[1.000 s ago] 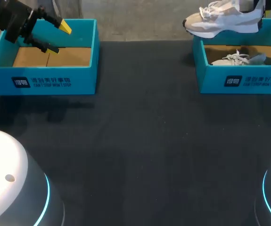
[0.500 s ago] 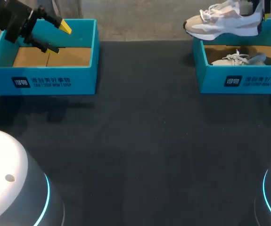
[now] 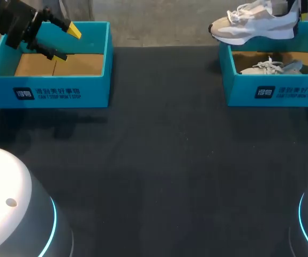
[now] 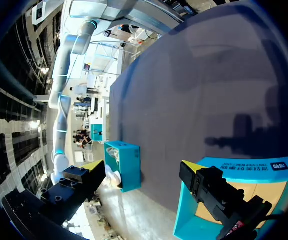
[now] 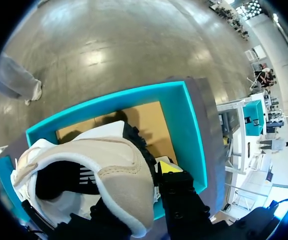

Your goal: Take the shoe out of the shoebox, open the shoe tongue, remove and reinsert the insole, then place the shoe into the shoebox

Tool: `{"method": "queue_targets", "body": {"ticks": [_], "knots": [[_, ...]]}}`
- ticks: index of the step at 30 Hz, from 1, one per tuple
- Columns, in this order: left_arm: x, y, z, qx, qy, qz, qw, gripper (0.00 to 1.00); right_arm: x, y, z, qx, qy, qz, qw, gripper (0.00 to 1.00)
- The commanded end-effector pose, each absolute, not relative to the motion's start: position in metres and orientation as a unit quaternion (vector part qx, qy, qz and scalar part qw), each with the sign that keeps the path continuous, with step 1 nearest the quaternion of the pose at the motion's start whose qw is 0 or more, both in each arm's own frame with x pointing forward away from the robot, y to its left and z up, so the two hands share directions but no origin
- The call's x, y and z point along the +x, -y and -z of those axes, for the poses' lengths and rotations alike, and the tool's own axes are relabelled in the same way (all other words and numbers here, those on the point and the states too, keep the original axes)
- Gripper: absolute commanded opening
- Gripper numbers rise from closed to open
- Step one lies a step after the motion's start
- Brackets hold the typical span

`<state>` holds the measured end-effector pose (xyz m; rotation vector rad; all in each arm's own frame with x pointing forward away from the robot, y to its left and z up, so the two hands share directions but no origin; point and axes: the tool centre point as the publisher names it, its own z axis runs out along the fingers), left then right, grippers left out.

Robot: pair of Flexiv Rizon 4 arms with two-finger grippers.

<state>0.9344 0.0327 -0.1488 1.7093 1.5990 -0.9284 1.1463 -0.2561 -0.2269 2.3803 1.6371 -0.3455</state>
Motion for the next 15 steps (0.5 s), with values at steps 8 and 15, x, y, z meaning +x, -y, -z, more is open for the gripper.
{"method": "queue_targets", "body": {"ticks": [8,15], "knots": [[0.934,-0.033,0.148,0.647,-0.605,0.35,0.306,1.0,1.142,0.264,0.196,0.816,-0.557,0.095,0.12,0.0],[0.934,-0.033,0.148,0.647,-0.605,0.35,0.306,1.0,1.143,0.268,0.177,0.815,-0.558,0.084,0.13,0.0]]}}
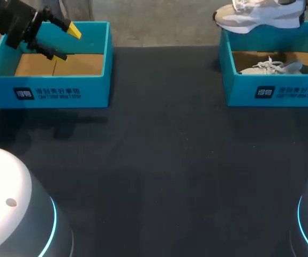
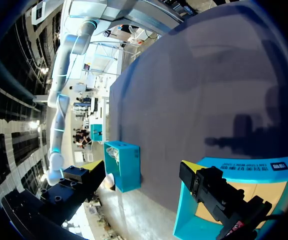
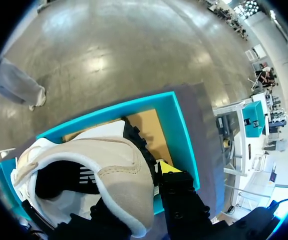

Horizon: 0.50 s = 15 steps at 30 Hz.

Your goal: Take the shoe out of the shoebox, open the shoe tongue, remove and reinsert the insole, then place the shoe into the shoebox

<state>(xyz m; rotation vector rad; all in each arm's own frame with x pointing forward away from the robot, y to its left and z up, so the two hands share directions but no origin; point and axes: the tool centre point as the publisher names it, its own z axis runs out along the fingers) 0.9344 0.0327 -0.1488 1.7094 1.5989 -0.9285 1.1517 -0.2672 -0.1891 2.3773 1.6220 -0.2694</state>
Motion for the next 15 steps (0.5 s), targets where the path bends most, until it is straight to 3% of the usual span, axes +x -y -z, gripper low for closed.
{"method": "queue_targets", "body": {"ticks": [1,15], "knots": [[0.9345,-0.0327,0.1484,0.647,-0.605,0.35,0.306,1.0,1.1431,0.2687,0.1746,0.815,-0.558,0.084,0.132,0.0],[0.9345,-0.0327,0.1484,0.647,-0.605,0.35,0.306,1.0,1.1443,0.2672,0.1655,0.81,-0.565,0.079,0.135,0.0]]}}
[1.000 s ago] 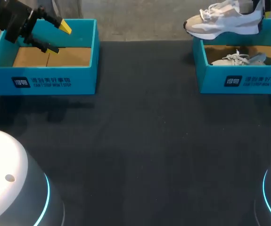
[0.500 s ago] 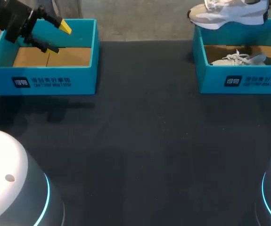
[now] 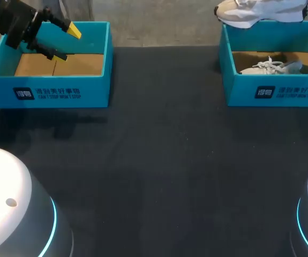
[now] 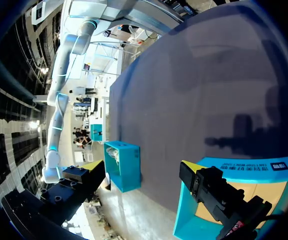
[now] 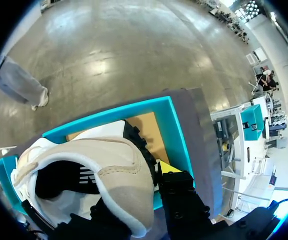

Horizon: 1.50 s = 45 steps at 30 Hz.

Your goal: Take the shoe out of the shoebox, open the shoe tongue, remove and reinsert the insole, then place the shoe into the shoebox

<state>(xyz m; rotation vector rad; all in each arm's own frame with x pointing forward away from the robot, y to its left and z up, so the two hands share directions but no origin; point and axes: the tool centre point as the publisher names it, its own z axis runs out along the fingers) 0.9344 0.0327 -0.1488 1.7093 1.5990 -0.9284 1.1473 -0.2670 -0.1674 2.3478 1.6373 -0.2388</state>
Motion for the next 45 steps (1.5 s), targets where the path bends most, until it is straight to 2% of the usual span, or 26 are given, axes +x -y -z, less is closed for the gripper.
{"method": "queue_targets", "body": {"ticks": [1,17,45], "knots": [[0.934,-0.033,0.148,0.647,-0.605,0.35,0.306,1.0,1.144,0.267,0.166,0.81,-0.565,0.079,0.135,0.0],[0.934,-0.033,0.148,0.647,-0.605,0.35,0.306,1.0,1.144,0.27,0.166,0.811,-0.564,0.08,0.135,0.0],[0.934,-0.033,0.148,0.647,-0.605,0.35,0.306,1.0,1.099,0.314,0.186,0.836,-0.52,0.098,0.143,0.0]]}}
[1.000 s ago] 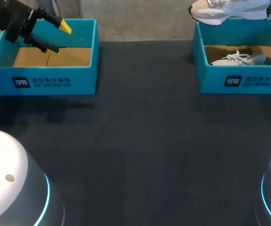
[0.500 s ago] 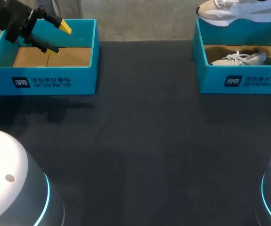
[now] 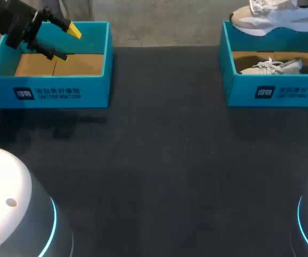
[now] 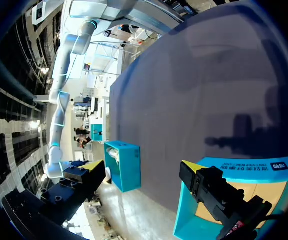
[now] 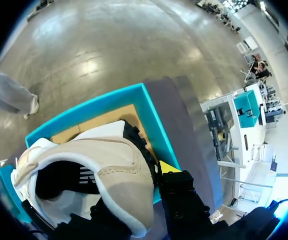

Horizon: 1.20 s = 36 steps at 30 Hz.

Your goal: Take the shoe out of the shoebox, open the shoe tongue, remove and reinsert the insole, then place the shoe into the shoebox

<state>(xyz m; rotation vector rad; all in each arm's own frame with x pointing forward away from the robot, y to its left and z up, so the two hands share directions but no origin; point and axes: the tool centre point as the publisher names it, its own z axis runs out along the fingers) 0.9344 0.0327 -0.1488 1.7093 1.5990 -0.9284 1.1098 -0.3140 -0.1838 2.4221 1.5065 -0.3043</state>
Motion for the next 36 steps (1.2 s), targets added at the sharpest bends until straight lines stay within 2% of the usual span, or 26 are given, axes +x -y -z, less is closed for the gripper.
{"method": "queue_targets", "body": {"ticks": [1,36], "knots": [[0.934,-0.033,0.148,0.647,-0.605,0.35,0.306,1.0,1.097,0.314,0.187,0.837,-0.519,0.098,0.143,0.0],[0.934,-0.033,0.148,0.647,-0.605,0.35,0.306,1.0,1.055,0.343,0.242,0.855,-0.488,0.13,0.122,0.0]]}}
